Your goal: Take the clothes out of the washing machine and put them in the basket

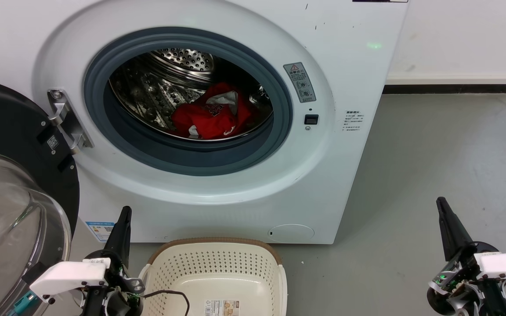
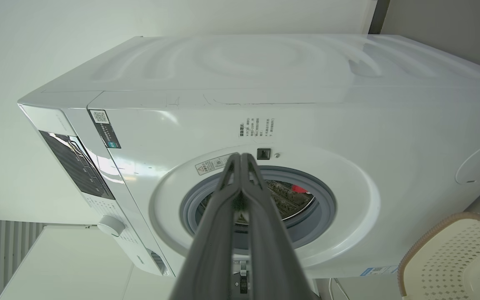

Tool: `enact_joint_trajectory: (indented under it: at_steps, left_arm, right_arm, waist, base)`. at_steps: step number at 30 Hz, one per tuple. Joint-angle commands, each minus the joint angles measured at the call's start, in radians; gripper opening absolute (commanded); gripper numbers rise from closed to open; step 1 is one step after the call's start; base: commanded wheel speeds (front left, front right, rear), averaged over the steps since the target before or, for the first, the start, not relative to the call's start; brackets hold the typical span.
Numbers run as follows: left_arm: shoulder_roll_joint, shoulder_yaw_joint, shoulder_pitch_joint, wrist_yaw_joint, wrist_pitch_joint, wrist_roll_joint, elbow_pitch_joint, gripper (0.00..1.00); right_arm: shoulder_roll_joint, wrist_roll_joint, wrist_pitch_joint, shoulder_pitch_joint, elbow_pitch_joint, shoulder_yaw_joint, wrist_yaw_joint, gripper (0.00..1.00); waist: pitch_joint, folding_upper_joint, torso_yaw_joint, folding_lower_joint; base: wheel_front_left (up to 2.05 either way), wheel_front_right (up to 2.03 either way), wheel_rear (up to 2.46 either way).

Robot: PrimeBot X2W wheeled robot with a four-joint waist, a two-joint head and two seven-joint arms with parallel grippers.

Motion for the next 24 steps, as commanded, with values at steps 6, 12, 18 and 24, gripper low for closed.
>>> enact_joint_trajectory:
  at_steps: [6,12,18,24]
  left_arm:
    - [-0.002,0.002,0.006,-0.004,0.002,0.0,-0.004,0.0]
    - [-0.002,0.002,0.006,-0.004,0.002,0.0,-0.004,0.0]
    - [-0.002,0.002,0.006,-0.004,0.002,0.0,-0.004,0.0]
    - [-0.002,0.002,0.006,-0.004,0.002,0.0,-0.004,0.0]
  right_arm:
    - [0.004,-0.006,0.002,-0.013,0.002,-0.001,0.0,0.0]
    - [0.004,-0.006,0.002,-0.013,0.002,-0.001,0.0,0.0]
    - [0.004,-0.006,0.002,-0.013,0.002,-0.001,0.0,0.0]
    - [0.004,-0.006,0.002,-0.013,0.002,-0.001,0.0,0.0]
  waist:
    - [0.0,0.0,0.0,0.0]
    - [0.0,0.0,0.0,0.0]
    - [0.0,0.0,0.0,0.0]
    - [0.0,0.0,0.0,0.0]
  base:
    - [0.0,0.0,0.0]
    - [0.0,0.0,0.0]
    - [0.0,0.0,0.0]
    - [0.0,0.0,0.0]
